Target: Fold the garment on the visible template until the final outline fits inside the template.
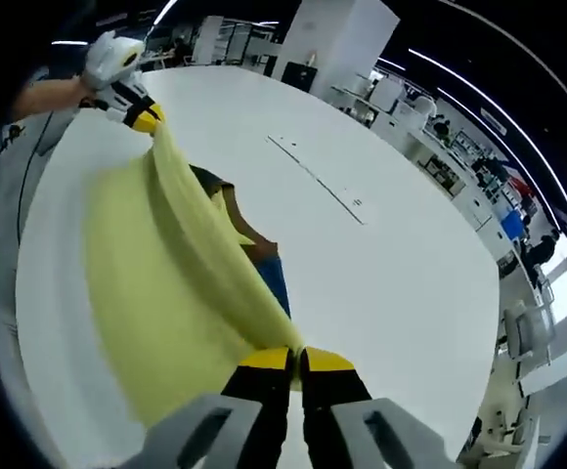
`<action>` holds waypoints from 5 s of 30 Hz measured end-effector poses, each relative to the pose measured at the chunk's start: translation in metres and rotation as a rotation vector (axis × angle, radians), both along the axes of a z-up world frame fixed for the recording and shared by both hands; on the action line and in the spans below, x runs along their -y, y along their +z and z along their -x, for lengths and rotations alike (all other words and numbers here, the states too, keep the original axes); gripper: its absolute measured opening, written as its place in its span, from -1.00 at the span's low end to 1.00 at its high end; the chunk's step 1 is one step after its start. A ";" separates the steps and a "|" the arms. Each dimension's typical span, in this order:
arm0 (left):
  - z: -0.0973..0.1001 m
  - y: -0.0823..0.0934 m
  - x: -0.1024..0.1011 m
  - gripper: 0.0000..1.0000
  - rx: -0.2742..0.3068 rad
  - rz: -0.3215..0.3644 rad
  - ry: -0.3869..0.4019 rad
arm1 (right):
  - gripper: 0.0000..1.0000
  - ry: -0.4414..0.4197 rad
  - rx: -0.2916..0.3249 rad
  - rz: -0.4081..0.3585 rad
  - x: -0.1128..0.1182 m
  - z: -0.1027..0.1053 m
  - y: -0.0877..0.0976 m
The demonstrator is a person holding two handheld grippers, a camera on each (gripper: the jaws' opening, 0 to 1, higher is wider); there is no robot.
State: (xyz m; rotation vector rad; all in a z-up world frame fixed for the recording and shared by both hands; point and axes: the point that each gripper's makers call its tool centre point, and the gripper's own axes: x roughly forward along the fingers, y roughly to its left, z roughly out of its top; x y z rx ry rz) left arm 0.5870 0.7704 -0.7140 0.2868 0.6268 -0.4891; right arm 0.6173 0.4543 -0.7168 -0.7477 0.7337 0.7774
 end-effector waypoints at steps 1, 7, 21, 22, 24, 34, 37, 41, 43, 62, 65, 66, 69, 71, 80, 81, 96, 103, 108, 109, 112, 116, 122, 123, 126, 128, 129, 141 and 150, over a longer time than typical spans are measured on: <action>-0.001 -0.002 0.000 -1.00 0.000 -0.007 -0.002 | -1.00 0.003 -0.003 0.006 0.000 -0.001 -0.003; -0.012 -0.017 -0.001 -1.00 -0.014 -0.027 -0.005 | -1.00 0.015 -0.017 0.040 0.000 -0.010 -0.018; -0.021 -0.043 -0.008 -0.93 -0.048 -0.083 -0.002 | -1.00 -0.001 -0.086 0.009 -0.001 -0.019 -0.042; -0.022 -0.044 -0.011 -0.89 -0.049 -0.085 0.009 | -0.99 -0.010 -0.094 -0.005 -0.001 -0.019 -0.042; -0.024 -0.044 -0.019 -0.81 -0.049 -0.094 0.033 | -0.93 -0.045 -0.107 -0.041 0.000 -0.020 -0.041; -0.005 -0.043 -0.023 -0.44 -0.055 -0.073 -0.004 | -0.42 0.002 -0.091 -0.047 -0.004 -0.006 -0.040; -0.004 -0.044 -0.017 -0.36 -0.038 -0.107 -0.053 | -0.43 -0.017 -0.068 -0.042 -0.002 -0.012 -0.043; -0.012 -0.045 -0.012 -0.32 -0.005 -0.155 -0.075 | -0.45 -0.031 -0.046 -0.034 -0.002 -0.019 -0.047; -0.018 -0.045 -0.011 -0.32 0.005 -0.168 -0.074 | -0.48 -0.038 -0.031 -0.028 -0.001 -0.024 -0.048; -0.053 -0.028 -0.038 -0.31 0.077 -0.166 0.150 | -0.51 -0.246 0.003 -0.177 0.004 -0.054 -0.041; -0.050 -0.022 -0.051 -0.30 0.079 -0.157 0.208 | -0.49 -0.265 -0.005 -0.212 0.003 -0.051 -0.034; -0.049 -0.019 -0.054 -0.30 0.082 -0.145 0.226 | -0.47 -0.269 -0.007 -0.221 0.003 -0.051 -0.033; -0.044 -0.016 -0.058 -0.29 0.072 -0.119 0.233 | -0.45 -0.282 -0.018 -0.254 0.001 -0.047 -0.027; -0.038 -0.017 -0.057 -0.28 0.055 -0.096 0.236 | -0.41 -0.298 -0.029 -0.281 -0.001 -0.045 -0.024; -0.001 -0.013 -0.036 0.08 0.022 0.022 0.176 | -0.04 -0.350 -0.087 -0.404 -0.004 -0.023 -0.004; 0.000 -0.013 -0.036 0.16 0.023 0.026 0.172 | 0.01 -0.351 -0.093 -0.407 -0.004 -0.020 -0.003; 0.066 -0.015 -0.015 0.57 -0.022 0.132 0.087 | 0.28 -0.334 -0.164 -0.437 -0.002 0.040 -0.002; 0.084 -0.021 -0.013 0.41 -0.030 0.161 0.108 | 0.24 -0.319 -0.208 -0.453 0.000 0.067 -0.008; 0.099 -0.028 -0.011 0.21 -0.066 0.174 0.105 | 0.12 -0.327 -0.226 -0.466 0.005 0.085 -0.014; 0.100 -0.029 -0.010 0.17 -0.072 0.180 0.105 | 0.10 -0.328 -0.229 -0.467 0.007 0.090 -0.015; 0.106 -0.030 -0.005 -0.01 -0.077 0.210 0.095 | -0.01 -0.327 -0.240 -0.474 0.009 0.100 -0.019; 0.112 -0.034 -0.003 -0.16 -0.087 0.216 0.088 | -0.17 -0.324 -0.244 -0.477 0.013 0.111 -0.021; 0.125 -0.042 -0.001 -0.28 -0.126 0.197 0.079 | -0.30 -0.317 -0.255 -0.478 0.016 0.123 -0.024; 0.128 -0.045 0.000 -0.30 -0.133 0.192 0.077 | -0.35 -0.315 -0.261 -0.474 0.016 0.126 -0.025; 0.133 -0.048 0.002 -0.41 -0.148 0.189 0.067 | -0.47 -0.315 -0.281 -0.466 0.017 0.132 -0.030; 0.135 -0.050 0.002 -0.55 -0.158 0.177 0.068 | -0.50 -0.315 -0.283 -0.454 0.019 0.136 -0.033; 0.136 -0.051 0.001 -0.58 -0.160 0.175 0.068 | -0.51 -0.321 -0.276 -0.449 0.021 0.137 -0.033; 0.138 -0.058 -0.004 -0.89 -0.186 0.167 0.088 | -0.83 -0.339 -0.278 -0.427 0.029 0.143 -0.043; 0.140 -0.056 -0.006 -0.97 -0.173 0.157 0.083 | -1.00 -0.331 -0.252 -0.398 0.034 0.140 -0.044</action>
